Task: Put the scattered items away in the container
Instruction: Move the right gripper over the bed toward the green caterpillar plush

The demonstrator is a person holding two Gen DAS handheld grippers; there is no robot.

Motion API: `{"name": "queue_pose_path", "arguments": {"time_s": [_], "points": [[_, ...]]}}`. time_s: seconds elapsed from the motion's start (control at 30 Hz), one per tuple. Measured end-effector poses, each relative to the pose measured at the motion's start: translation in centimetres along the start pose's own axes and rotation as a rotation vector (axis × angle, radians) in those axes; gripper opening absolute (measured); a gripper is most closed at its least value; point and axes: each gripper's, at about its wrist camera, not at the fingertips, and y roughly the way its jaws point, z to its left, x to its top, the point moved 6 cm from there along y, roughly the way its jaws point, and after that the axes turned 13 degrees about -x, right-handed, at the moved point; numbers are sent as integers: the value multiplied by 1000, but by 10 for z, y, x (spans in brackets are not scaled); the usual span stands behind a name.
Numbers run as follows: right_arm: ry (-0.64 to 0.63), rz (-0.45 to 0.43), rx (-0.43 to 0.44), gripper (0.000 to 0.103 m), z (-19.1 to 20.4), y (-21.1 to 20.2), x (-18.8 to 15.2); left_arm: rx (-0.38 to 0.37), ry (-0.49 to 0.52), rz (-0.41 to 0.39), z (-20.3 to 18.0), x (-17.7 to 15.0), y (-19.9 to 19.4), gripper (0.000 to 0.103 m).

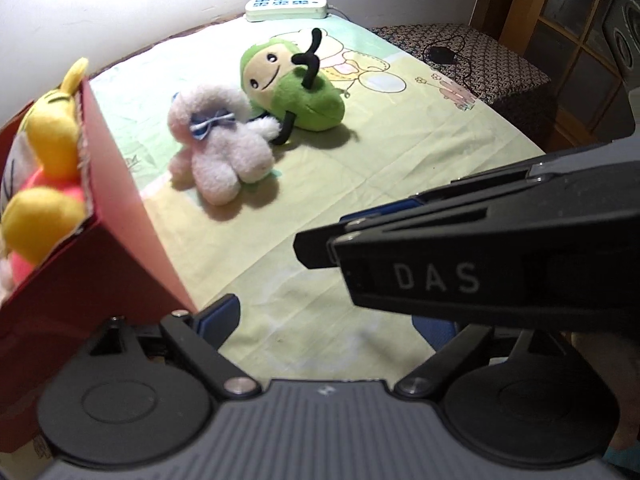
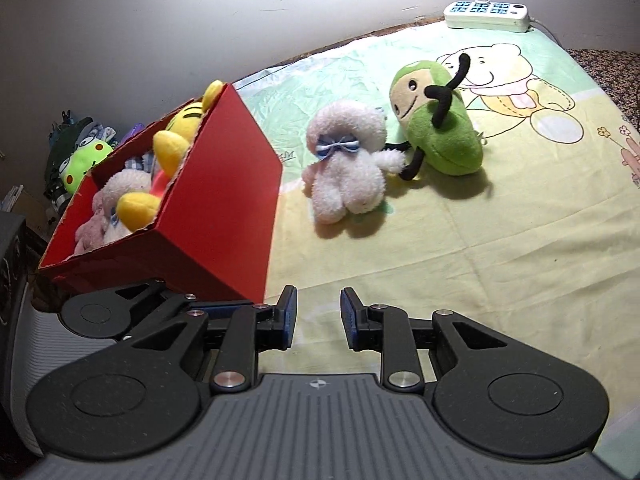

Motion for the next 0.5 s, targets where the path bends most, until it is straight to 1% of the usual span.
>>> {"name": "queue_pose_path", "arguments": {"time_s": [0.17, 0.27, 0.47, 0.5], "points": [[-14, 0, -9, 27, -34, 6, 17, 13, -62, -15, -2, 25, 22, 95], [-25, -10, -11, 27, -50, 11, 30, 33, -96, -31, 1, 41, 32, 95], [-53, -33, 3, 29, -72, 25, 65, 78, -138, -81, 9, 73, 46, 95], [-58, -38, 6, 31, -74, 27, 70, 83, -141, -87, 11, 78, 48, 95]]}}
